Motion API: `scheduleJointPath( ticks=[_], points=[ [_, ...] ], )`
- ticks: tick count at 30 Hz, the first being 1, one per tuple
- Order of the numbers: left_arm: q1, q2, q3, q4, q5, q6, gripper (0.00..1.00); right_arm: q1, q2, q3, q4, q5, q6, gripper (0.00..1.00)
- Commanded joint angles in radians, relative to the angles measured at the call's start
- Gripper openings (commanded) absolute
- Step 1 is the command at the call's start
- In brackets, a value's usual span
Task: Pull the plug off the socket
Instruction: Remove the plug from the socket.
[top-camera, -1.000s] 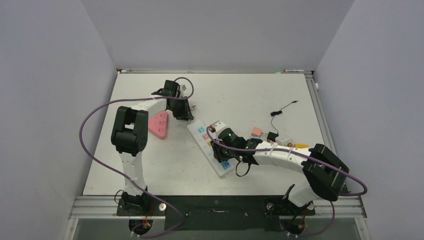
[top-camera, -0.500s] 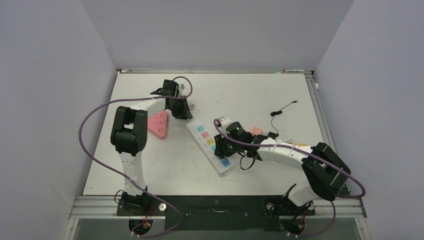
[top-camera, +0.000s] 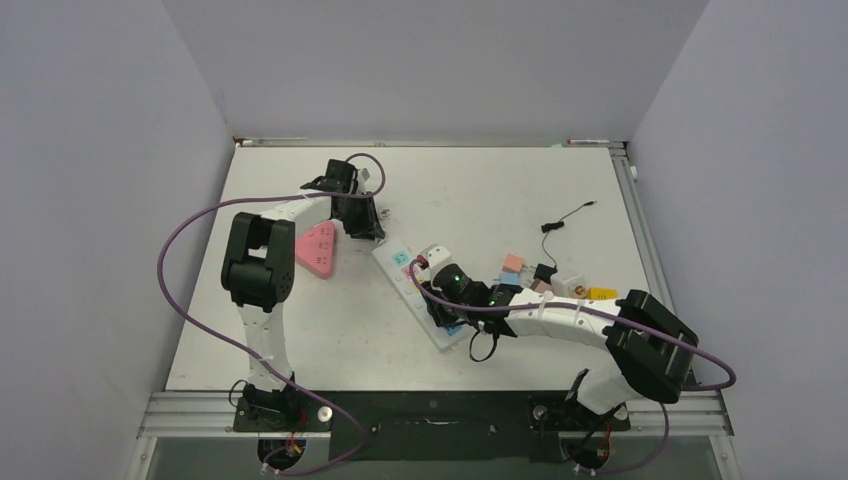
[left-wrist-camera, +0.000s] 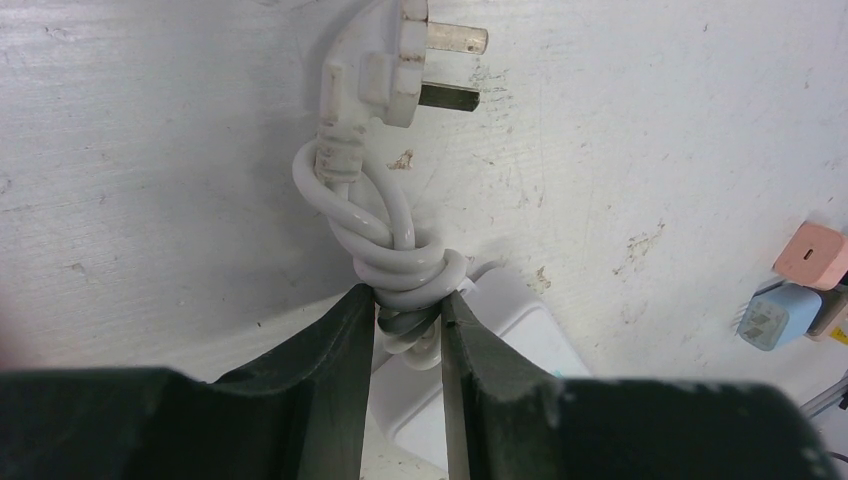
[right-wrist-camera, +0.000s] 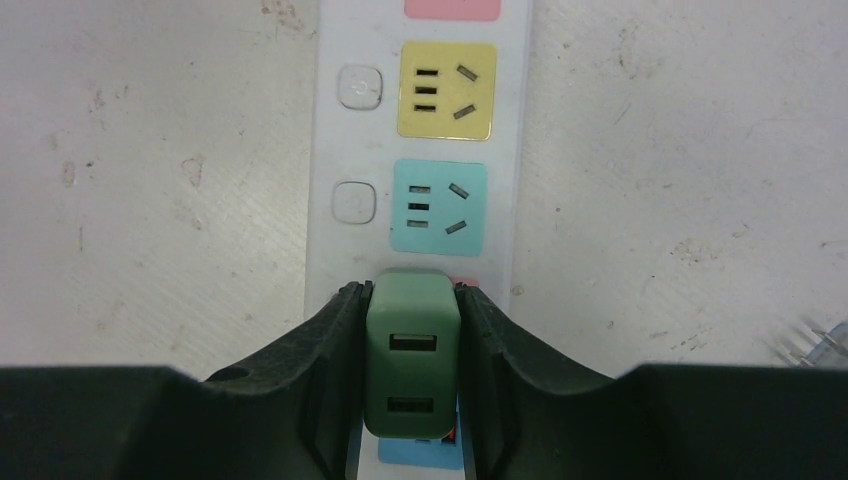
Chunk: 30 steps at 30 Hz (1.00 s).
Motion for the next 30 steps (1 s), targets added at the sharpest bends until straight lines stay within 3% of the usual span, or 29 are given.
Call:
scheduleJointPath(
  ticks=[1, 13, 18, 25, 30],
  points=[
    [0.009, 0.032, 0.006, -0.008, -0.082, 0.039, 0.00, 0.064, 0.014, 0.050, -0.094, 0.158, -0.021, 0.05],
    [0.009, 0.033, 0.007, -0.008, -0.083, 0.039, 0.00, 0.193, 0.146, 0.168, -0.187, 0.341, -0.051, 0.05],
    [0.009, 0.033, 0.007, -0.010, -0.082, 0.039, 0.00, 0.223, 0.186, 0.195, -0.197, 0.351, -0.051, 0.05],
    [0.010, 0.030, 0.007, -0.011, -0.080, 0.039, 0.00, 0.217, 0.170, 0.195, -0.174, 0.299, -0.046, 0.05],
    [0.010, 0.028, 0.007, -0.010, -0.081, 0.039, 0.00, 0.164, 0.131, 0.164, -0.118, 0.150, -0.036, 0.05]
  ],
)
